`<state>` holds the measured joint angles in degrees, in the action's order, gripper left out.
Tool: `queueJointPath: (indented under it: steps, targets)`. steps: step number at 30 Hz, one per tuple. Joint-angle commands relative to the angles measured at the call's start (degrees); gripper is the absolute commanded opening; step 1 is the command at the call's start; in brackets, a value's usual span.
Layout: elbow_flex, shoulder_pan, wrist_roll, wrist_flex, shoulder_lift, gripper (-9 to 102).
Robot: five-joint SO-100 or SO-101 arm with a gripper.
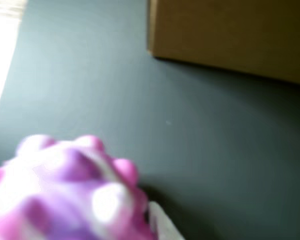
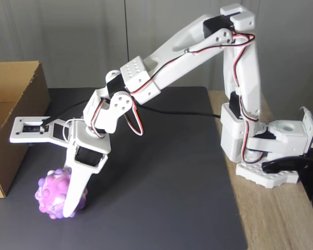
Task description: Grasp a ball and put it in the box.
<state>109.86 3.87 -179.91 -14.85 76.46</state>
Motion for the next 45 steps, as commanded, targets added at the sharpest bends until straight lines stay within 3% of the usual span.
queueJointPath:
  steps: [1,16,30,39,45]
  targets:
    - [-1.76,0.62,-0.97,0.62,0.35,31]
    - [-2.11,0.0,-1.05,-0.18,3.34,20]
    - [-2.81,-4.92,0.0,-10.2,22.94,19]
    - [-13.8,-9.32,0.0,-17.58,28.04,19]
    - [-28.39,-12.83,-0.18,-16.7,21.53,18]
